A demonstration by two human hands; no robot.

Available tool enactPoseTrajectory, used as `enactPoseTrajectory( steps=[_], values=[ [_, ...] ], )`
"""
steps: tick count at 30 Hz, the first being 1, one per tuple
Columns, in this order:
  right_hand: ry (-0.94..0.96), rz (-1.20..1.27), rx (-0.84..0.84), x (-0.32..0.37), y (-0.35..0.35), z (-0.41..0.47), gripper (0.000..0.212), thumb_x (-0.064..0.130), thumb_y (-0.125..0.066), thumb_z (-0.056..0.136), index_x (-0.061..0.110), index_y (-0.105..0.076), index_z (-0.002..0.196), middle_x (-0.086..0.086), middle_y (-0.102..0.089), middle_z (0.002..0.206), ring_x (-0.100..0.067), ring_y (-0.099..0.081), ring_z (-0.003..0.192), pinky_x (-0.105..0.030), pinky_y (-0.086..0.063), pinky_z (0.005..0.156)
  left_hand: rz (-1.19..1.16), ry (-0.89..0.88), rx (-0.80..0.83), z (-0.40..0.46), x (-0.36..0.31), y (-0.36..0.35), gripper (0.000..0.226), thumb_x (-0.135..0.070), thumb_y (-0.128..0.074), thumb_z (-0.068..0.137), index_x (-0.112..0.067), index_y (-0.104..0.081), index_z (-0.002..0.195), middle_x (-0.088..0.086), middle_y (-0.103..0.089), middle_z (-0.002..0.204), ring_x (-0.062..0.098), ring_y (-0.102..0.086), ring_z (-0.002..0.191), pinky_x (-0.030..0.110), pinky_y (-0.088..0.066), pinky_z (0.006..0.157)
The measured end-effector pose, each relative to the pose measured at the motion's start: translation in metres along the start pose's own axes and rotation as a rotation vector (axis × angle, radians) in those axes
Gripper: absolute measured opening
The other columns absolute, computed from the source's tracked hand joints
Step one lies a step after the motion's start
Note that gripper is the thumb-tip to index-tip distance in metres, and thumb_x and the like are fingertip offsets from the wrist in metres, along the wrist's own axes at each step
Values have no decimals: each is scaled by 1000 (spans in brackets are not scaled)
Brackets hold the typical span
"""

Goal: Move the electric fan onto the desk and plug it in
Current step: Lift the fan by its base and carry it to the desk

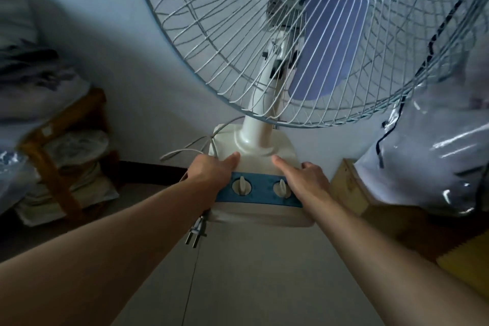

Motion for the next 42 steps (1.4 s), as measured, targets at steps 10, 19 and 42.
enactPoseTrajectory(
  steps=[10,19,42],
  values=[
    [43,-62,-9,223,162,-48,77,74,-56,60,13,-63,107,-8,-65,108,-28,-60,98,-31,-46,77,38,-26,2,-88,-239,90,60,-54,-64,76,-3,-58,107,14,-64,100,33,-63,96,43,-53,90],
    [123,-83,-11,398,262,-106,73,70,-56,68,10,-62,109,-8,-65,109,-23,-55,88,-28,-38,70,21,-32,-15,-163,-404,181,61,-56,-63,75,-7,-56,111,-1,-46,67,18,-51,67,30,-43,70],
    [191,-68,114,520,273,-201,78,71,-58,65,9,-61,112,-8,-64,111,-25,-58,97,-31,-41,71,-44,-11,-108,-252,-465,309,57,-46,-65,79,0,-55,112,16,-62,104,31,-61,95,37,-51,83]
  ],
)
Point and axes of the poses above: each hand's wrist, its own z-axis towards the middle knuckle, its own y-axis out of the back of the hand, x = y × z, the point moved 8 cm from there along z, towards the middle knuckle
